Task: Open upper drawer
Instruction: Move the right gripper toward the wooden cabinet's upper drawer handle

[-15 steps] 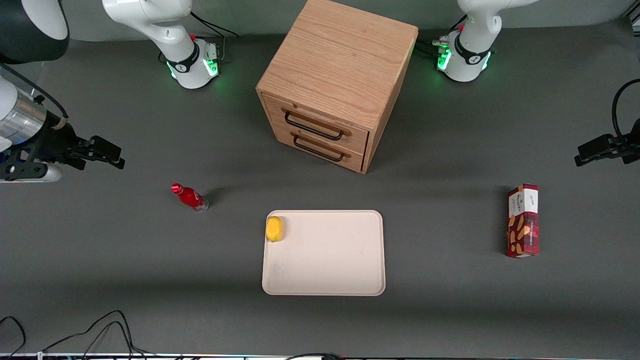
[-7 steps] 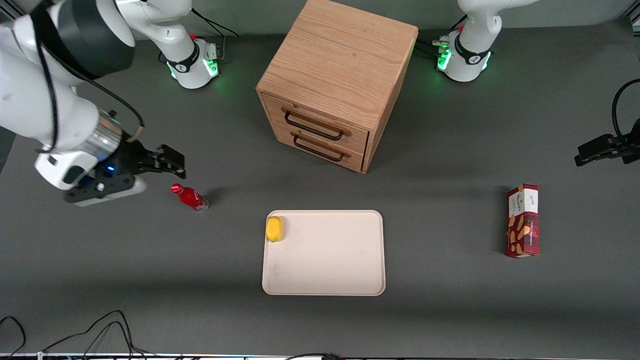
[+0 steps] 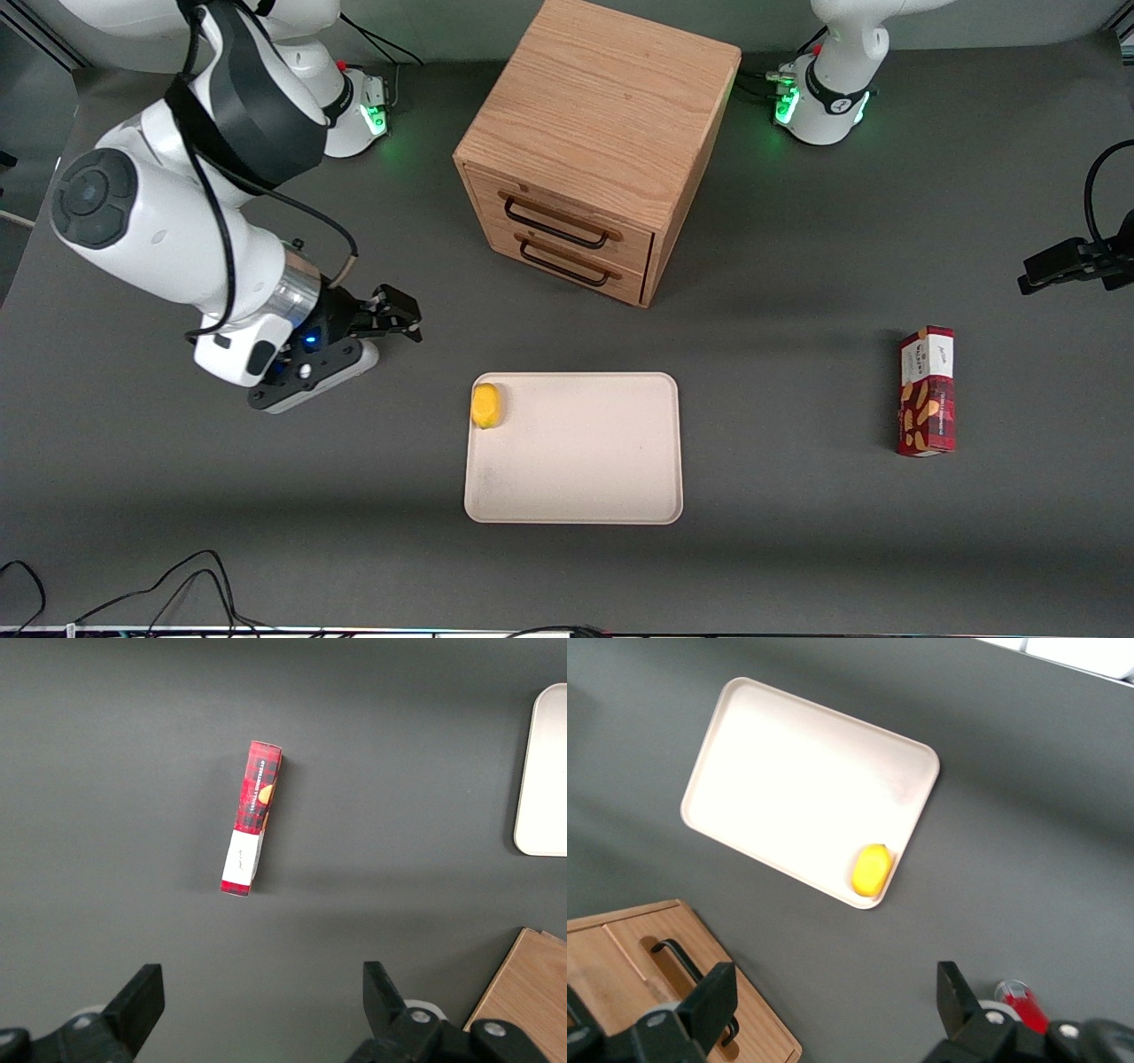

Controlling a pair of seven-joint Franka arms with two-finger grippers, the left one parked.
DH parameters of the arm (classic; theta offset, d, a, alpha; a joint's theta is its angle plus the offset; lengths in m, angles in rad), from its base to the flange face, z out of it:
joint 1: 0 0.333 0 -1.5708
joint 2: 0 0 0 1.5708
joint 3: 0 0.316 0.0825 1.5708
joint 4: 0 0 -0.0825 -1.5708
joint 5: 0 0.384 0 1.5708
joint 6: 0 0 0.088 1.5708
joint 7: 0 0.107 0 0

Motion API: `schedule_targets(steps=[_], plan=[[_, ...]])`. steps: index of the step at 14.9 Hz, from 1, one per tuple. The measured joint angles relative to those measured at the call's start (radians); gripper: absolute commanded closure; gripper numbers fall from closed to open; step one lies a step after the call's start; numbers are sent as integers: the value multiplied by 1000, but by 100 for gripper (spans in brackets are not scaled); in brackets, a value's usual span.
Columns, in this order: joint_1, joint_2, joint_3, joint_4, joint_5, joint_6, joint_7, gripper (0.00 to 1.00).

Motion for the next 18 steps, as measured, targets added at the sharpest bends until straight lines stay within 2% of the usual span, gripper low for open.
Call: schedule_targets(steps=[5,9,16,18], plan=[[72,14,22,9,41,-3,-174,0],[132,17,25,6,45,-17,-206,0],[139,22,46,-13,48,-49,-299,0],[136,24,57,-14,74,-95,-329,0]])
